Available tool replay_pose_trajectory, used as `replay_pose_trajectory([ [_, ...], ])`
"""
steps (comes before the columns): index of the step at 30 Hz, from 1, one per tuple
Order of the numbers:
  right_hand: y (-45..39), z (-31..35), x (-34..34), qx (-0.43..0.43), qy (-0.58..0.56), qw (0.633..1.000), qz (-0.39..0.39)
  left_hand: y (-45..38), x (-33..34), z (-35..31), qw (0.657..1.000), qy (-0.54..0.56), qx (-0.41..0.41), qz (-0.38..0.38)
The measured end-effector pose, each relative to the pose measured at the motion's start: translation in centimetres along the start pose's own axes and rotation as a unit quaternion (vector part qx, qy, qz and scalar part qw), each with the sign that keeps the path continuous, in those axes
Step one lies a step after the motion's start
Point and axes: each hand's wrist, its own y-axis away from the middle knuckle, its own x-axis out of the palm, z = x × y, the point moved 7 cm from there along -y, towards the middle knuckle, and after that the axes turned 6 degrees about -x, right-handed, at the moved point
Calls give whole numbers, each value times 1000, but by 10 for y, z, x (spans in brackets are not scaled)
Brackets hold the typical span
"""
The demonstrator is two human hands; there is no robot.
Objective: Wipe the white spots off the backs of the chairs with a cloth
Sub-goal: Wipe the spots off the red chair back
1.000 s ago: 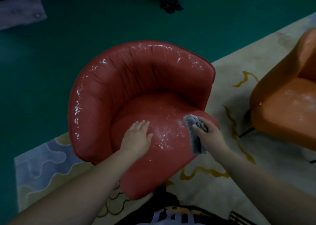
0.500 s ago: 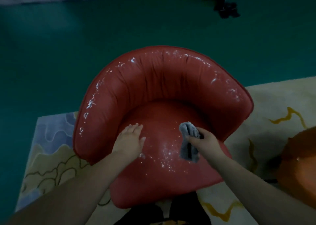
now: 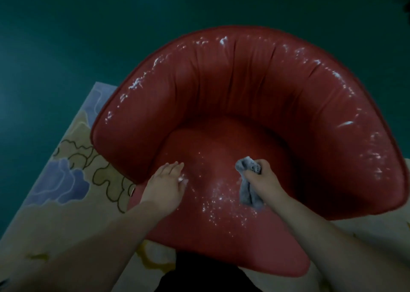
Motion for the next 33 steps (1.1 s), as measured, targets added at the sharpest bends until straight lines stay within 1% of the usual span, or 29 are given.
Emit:
replay_pose_trajectory([
  [6,-56,-29,44,4,12,998,55,-29,53,43,998,34,-49,-12],
  [10,-96,-62,86,40,-69,991,109,-46,91,83,995,51,-86,-12],
  [12,-117,-74,105,35,-87,989,112,-52,107,102,992,60,-105,-19],
  [14,-135,-81,121,3,-50,993,109,-55,120,118,991,59,-116,-24],
  [17,-152,-79,143,-78,12,991,110,-59,132,134,989,70,-125,-42],
  [21,-169,-67,160,-190,91,975,68,-66,143,142,989,75,-114,-57],
  [23,-180,-55,171,-246,154,956,43,-71,148,144,990,76,-106,-60],
  [24,-187,-48,178,-276,196,940,30,-74,150,145,989,79,-106,-61],
  [26,-204,-37,194,-325,302,896,13,-81,155,148,988,88,-111,-62],
  [29,-222,-50,220,-315,466,826,34,-88,164,154,984,105,-128,-67],
  [30,-223,-58,224,-320,491,810,33,-90,167,156,983,111,-133,-68],
  [33,-213,-68,226,-381,471,795,2,-92,173,161,980,127,-138,-72],
])
